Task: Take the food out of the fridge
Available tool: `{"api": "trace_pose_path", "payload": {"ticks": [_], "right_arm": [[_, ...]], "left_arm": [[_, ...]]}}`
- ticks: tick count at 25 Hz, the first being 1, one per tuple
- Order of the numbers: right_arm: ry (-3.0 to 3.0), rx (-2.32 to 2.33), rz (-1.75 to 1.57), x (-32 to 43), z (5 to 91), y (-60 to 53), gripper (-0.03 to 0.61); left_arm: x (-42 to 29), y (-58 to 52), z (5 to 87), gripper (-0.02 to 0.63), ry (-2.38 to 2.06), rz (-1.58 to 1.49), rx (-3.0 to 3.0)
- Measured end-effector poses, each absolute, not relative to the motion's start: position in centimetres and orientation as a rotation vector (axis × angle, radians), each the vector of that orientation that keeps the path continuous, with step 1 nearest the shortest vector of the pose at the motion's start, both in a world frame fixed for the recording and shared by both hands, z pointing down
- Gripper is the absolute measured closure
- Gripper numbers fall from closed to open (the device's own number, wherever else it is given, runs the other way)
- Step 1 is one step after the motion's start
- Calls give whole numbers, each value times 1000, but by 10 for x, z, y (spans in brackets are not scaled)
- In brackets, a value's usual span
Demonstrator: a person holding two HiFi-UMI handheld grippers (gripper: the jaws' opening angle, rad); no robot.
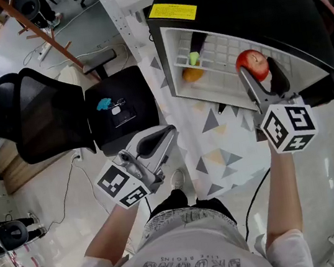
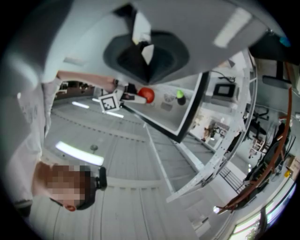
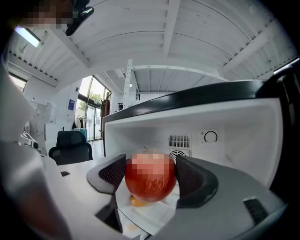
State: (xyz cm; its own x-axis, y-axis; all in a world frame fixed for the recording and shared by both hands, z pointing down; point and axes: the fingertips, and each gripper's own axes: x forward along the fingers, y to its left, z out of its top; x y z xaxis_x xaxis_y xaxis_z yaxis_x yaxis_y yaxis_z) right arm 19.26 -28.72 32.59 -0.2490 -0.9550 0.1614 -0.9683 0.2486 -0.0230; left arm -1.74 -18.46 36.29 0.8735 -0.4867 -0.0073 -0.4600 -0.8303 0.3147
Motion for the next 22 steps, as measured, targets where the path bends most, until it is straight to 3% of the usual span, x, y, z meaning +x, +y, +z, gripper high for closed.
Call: {"api": "trace_pose_path", "payload": {"ticks": [22], "right_arm": [[-2437,1897,210,174,316,-203,253]], "left_arm": [[-18,-162,345,607,-580,-125,2814]]}}
